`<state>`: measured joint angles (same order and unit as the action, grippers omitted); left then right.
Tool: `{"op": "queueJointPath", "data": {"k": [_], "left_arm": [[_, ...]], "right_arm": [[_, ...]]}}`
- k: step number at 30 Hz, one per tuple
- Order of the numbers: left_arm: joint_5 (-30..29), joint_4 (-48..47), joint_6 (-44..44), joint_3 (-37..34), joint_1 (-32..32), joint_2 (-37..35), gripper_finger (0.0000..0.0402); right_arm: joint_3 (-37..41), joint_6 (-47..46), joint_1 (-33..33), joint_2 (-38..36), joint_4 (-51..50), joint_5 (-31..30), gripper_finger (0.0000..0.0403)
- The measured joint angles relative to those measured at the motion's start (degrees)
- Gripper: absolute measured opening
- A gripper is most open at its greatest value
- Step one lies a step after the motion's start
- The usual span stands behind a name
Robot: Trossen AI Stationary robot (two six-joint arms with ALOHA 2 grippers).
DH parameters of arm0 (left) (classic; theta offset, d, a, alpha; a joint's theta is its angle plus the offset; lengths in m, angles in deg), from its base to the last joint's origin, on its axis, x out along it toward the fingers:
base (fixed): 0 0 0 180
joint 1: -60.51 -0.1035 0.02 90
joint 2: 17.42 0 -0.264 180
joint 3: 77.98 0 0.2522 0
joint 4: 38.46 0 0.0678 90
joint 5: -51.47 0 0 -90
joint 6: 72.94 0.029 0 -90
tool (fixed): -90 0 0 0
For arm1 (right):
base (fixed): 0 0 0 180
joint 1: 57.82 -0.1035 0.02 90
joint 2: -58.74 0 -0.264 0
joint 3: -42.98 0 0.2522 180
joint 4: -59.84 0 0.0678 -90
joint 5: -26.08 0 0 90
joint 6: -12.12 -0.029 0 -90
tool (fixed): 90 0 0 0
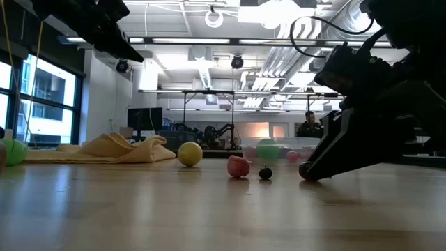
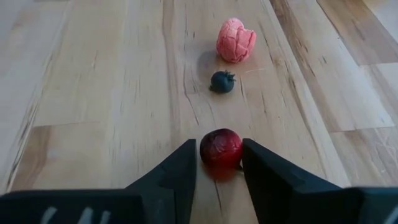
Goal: Pick and placing Produce into tupperware
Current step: Put the red and black cherry into the transparent container
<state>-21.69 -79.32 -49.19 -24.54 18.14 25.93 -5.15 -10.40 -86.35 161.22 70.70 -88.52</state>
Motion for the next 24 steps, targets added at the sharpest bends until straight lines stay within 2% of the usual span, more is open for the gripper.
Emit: {"op": "queueJointPath", "data": {"k": [12,21,24], "left_arm": [[-0.01,-0.02,-0.01,0.01,0.01,0.00,0.0003],[-0.01,-0.02,-0.01,0.01,0.02,0.00,0.0003],[-0.01,-0.02,-0.01,0.01,0.02,0.00,0.0003]], "right_arm": [[0.00,-0.01,0.00,0.00,0.46,0.73,0.0082],[-0.02,1.54,0.00,-0.44,3.51,0.64,0.0079],[-0.04,3.75,0.25,-2.26,5.41,-1.83,0.0079]]}}
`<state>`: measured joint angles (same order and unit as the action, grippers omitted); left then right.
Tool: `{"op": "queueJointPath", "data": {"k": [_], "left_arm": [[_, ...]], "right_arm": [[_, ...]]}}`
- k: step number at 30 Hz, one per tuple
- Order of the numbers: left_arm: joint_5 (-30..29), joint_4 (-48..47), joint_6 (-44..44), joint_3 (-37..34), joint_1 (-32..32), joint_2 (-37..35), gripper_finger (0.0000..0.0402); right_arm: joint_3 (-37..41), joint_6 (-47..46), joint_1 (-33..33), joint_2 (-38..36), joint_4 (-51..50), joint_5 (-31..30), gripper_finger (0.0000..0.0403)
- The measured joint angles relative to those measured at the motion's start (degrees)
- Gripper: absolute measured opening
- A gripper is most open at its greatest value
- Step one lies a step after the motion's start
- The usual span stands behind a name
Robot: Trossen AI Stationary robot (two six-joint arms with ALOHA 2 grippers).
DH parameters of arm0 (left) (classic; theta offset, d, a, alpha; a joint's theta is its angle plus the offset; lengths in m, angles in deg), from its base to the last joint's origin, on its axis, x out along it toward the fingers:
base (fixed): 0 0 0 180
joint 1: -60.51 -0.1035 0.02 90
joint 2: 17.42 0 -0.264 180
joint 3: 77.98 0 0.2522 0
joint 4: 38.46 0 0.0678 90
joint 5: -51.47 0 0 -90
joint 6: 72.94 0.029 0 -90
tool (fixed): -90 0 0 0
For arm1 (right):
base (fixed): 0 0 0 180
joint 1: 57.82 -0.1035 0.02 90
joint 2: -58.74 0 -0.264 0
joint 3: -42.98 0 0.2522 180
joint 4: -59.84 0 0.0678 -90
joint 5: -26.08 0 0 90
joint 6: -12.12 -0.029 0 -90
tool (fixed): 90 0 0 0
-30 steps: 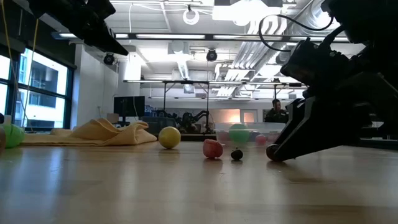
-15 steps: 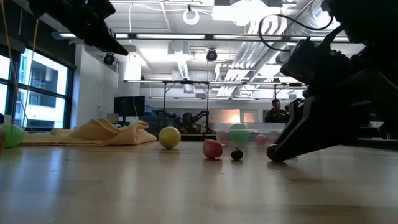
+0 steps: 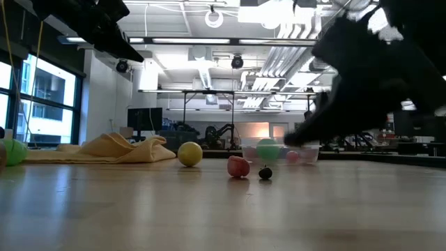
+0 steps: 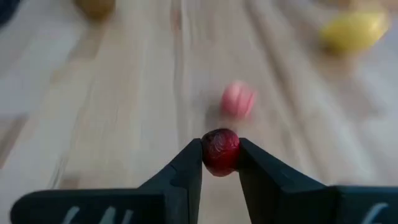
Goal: Pick and placing Produce into tupperware
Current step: Put the red and black cherry into the transparent container
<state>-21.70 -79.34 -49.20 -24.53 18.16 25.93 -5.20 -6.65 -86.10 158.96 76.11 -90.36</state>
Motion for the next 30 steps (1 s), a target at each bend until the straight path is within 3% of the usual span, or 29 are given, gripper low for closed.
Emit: {"op": "queueJointPath", "data": {"k": [10,16,19,22,26,30], "left_arm": [[0.00,0.00,0.01,-0.01,0.00,0.02,0.0003],[0.00,0.00,0.00,0.00,-0.01,0.01,0.0003],[0.00,0.01,-0.01,0.00,0.00,0.01,0.0003],[0.01,0.02,0.00,-0.01,0.00,0.01,0.0003],[0.00,0.02,-0.01,-0.01,0.00,0.01,0.0003],[0.01,0.02,0.00,0.00,-0.01,0.00,0.0003]], "right_arm": [[-0.04,12.39,5.07,-13.83,4.49,-15.80,0.0078],[-0.04,14.96,14.91,-23.60,0.58,-16.39,0.0078],[-0.14,11.67,22.20,-27.25,-5.79,-14.00,0.0078],[-2.42,4.43,30.12,-28.21,-18.96,-8.10,0.0078],[-8.19,-4.23,38.55,-25.58,-35.26,2.19,0.0078],[-13.48,-5.19,42.54,-20.77,-43.54,7.26,0.0078]]}}
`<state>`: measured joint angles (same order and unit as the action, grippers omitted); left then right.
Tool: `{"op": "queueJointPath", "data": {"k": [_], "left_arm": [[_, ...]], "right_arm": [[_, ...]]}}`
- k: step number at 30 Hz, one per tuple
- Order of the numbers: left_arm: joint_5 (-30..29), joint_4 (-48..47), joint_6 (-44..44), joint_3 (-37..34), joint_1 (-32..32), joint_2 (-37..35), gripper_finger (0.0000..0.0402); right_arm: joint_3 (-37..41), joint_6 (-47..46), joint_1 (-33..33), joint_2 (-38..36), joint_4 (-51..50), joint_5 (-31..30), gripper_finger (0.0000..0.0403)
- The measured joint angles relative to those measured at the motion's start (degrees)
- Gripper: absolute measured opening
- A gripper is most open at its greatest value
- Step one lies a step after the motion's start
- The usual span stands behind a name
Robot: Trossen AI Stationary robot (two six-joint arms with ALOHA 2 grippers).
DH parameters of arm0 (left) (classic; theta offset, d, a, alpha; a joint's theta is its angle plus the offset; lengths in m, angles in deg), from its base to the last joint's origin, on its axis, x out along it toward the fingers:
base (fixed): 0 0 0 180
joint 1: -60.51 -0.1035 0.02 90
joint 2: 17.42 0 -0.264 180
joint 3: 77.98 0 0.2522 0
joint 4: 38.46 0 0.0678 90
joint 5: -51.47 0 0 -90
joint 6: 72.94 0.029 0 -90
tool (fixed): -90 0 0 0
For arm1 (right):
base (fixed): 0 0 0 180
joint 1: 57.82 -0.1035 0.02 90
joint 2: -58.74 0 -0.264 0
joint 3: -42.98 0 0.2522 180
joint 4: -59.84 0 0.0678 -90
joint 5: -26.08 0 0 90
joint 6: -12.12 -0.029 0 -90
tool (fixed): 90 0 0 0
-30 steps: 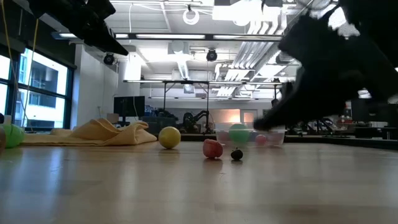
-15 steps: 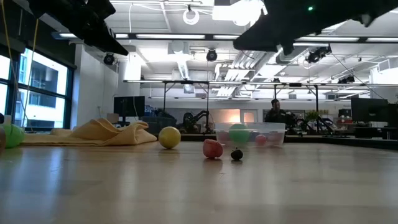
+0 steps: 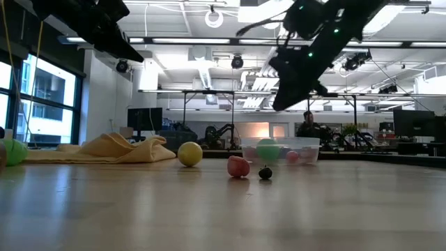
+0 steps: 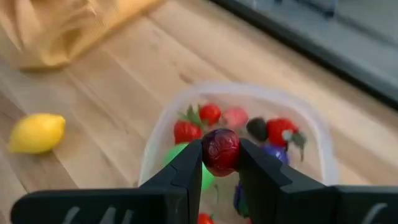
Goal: Pick and placing Produce into tupperware
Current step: Put the red and black cherry into the transparent container
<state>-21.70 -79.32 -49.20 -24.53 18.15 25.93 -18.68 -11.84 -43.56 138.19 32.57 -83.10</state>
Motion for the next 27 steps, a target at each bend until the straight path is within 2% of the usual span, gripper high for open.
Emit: {"op": "queueJointPath", "data": {"k": [4,10,15,27], "left_arm": [[-0.01,0.01,0.01,0.02,-0.01,0.02,0.0003],[-0.01,-0.01,0.01,0.00,-0.01,0.02,0.0003],[-0.01,-0.02,-0.02,0.02,-0.01,0.00,0.0003],[0.01,0.01,-0.01,0.01,0.01,0.00,0.0003]], "right_arm": [[-5.17,-1.56,2.66,6.95,-7.90,4.10,0.0078],[-12.32,1.00,5.14,17.09,-13.44,5.54,0.0078],[-16.34,1.50,6.79,22.65,-16.09,6.03,0.0078],[-16.96,1.10,8.27,24.54,-16.93,8.90,0.0080]]}}
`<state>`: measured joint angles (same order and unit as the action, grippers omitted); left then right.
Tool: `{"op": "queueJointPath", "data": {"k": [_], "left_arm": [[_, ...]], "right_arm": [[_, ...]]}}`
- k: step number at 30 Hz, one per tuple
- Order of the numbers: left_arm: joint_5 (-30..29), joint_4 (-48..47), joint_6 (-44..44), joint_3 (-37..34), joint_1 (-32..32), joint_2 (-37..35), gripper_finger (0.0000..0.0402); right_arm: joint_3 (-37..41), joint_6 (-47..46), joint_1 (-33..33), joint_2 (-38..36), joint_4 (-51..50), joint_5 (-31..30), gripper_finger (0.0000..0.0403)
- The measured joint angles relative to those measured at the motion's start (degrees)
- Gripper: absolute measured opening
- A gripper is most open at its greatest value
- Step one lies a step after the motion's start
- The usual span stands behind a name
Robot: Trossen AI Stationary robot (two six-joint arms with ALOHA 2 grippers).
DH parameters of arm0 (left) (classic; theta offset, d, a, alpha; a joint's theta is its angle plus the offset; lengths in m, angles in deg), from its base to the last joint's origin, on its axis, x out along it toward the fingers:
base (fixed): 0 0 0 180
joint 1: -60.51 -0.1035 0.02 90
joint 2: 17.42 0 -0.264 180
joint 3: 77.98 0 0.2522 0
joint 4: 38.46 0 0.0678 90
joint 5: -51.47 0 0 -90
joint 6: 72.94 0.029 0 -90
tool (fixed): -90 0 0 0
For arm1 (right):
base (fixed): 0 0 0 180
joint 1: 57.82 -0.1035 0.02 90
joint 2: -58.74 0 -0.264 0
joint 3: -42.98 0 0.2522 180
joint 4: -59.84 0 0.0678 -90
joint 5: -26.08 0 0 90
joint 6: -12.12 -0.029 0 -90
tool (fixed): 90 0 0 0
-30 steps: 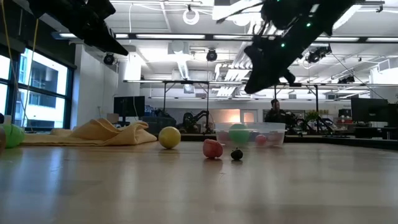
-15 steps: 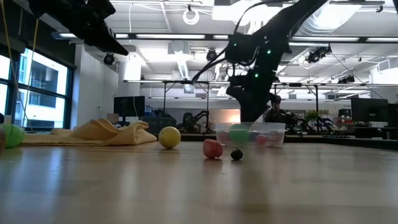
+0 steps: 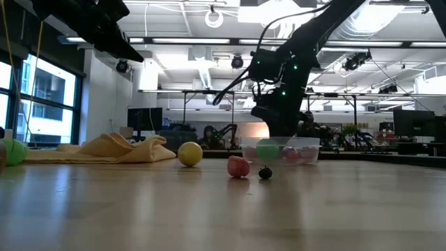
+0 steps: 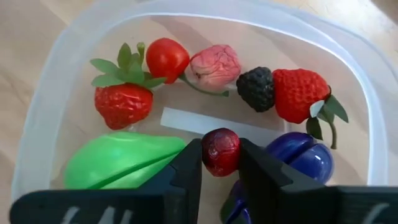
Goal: Pick and placing Produce into tupperware
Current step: Put the red and black cherry into the transparent container, then put the blueberry into the transparent container
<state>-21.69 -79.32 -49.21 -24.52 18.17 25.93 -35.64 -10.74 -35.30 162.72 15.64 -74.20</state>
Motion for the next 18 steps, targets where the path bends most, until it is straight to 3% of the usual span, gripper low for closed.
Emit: {"op": "queueJointPath", "data": {"k": [11,18], "left_arm": [[-0.02,0.00,0.02,0.00,0.00,0.02,0.0003],[-0.02,-0.02,0.00,-0.02,0.00,0.02,0.0003]], "right_arm": [[0.02,2.15,0.00,0.00,0.33,-0.20,0.0136],[0.11,1.93,-0.34,-2.94,0.19,-0.70,0.0142]]}}
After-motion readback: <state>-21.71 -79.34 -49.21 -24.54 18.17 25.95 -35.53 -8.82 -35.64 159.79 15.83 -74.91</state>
